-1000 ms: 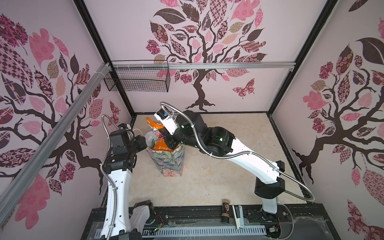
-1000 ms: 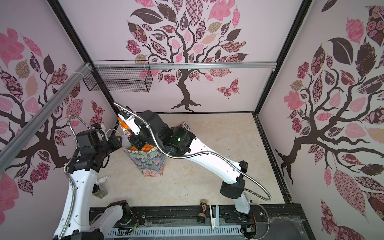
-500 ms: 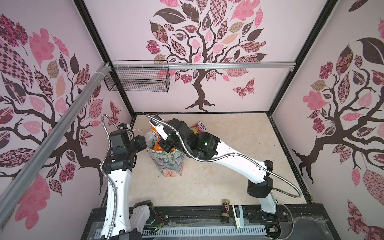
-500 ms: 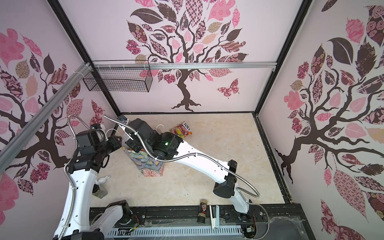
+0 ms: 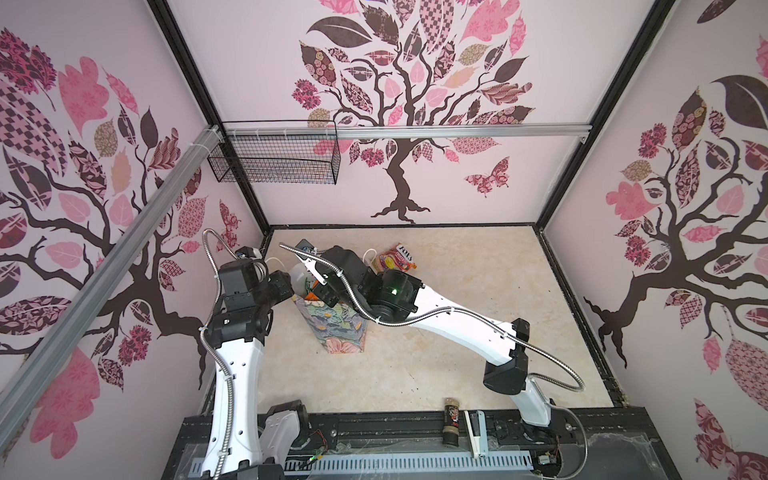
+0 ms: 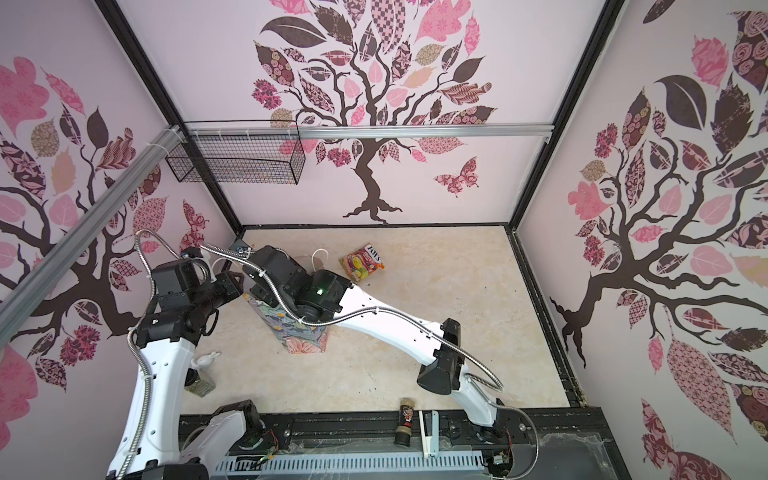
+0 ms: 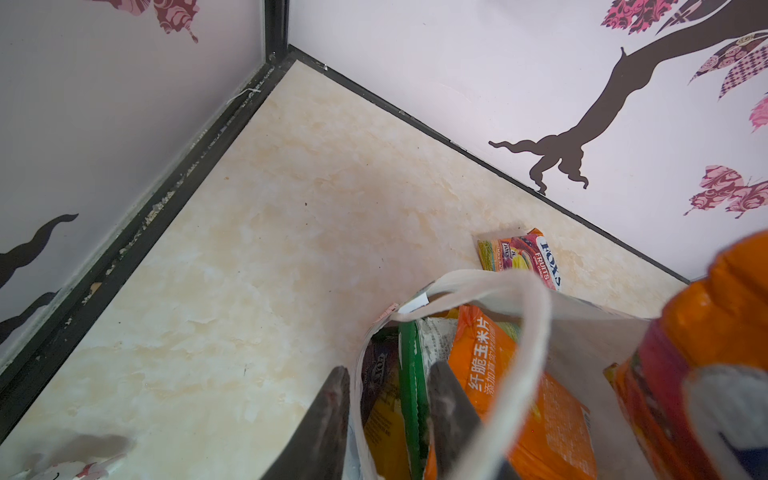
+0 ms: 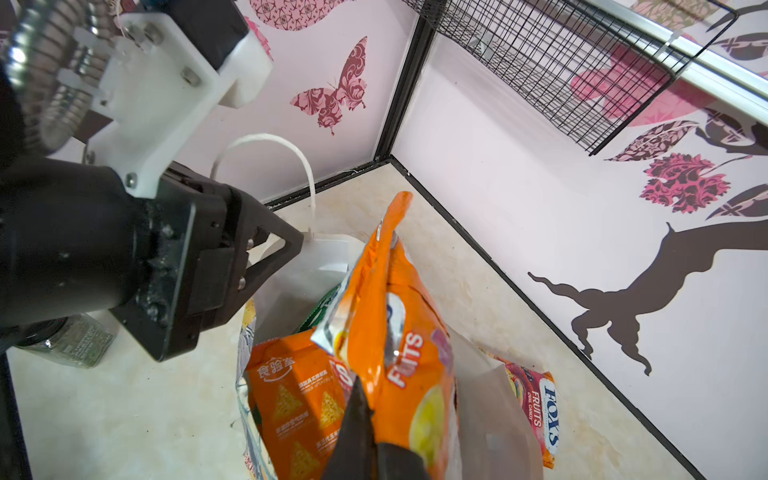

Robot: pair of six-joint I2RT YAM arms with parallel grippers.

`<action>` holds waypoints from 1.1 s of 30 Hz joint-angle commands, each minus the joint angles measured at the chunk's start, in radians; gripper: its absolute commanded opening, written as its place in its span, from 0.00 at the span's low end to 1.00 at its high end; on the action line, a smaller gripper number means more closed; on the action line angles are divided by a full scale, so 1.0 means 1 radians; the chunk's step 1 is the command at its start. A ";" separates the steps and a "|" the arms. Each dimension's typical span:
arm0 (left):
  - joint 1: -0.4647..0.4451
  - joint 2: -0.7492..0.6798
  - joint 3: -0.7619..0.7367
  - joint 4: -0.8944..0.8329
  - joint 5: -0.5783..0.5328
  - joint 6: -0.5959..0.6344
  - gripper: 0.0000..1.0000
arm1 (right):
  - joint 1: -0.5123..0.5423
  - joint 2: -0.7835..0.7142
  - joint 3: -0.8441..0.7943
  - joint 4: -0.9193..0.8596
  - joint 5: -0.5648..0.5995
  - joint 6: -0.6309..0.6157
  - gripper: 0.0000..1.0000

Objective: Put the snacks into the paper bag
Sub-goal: 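Lower the orange Fox's bag into the paper bag and open the right gripper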

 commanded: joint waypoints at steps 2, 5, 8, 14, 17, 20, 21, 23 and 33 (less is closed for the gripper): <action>0.005 -0.008 -0.027 0.021 0.000 0.000 0.36 | -0.007 0.022 -0.001 0.071 0.047 -0.033 0.00; 0.005 -0.009 -0.027 0.021 0.000 0.000 0.36 | -0.016 0.023 -0.011 0.078 0.052 -0.033 0.00; 0.005 -0.009 -0.029 0.022 0.000 0.000 0.37 | -0.024 0.023 -0.031 0.087 0.051 -0.033 0.00; 0.006 -0.009 -0.026 0.022 0.002 0.000 0.36 | -0.033 0.016 -0.082 0.114 0.040 -0.029 0.00; 0.005 -0.010 -0.028 0.021 0.002 0.002 0.36 | -0.034 0.012 -0.105 0.124 0.030 -0.025 0.00; 0.006 -0.008 -0.029 0.020 0.002 0.002 0.37 | -0.035 0.004 -0.129 0.132 0.020 -0.019 0.00; 0.006 -0.008 -0.026 0.021 0.002 0.002 0.37 | -0.035 0.000 -0.138 0.136 0.014 -0.017 0.01; 0.006 -0.008 -0.027 0.021 0.002 0.001 0.37 | -0.035 -0.013 -0.155 0.144 0.005 -0.013 0.11; 0.007 -0.010 -0.027 0.019 0.002 0.003 0.40 | -0.033 -0.053 -0.147 0.114 -0.108 0.036 0.44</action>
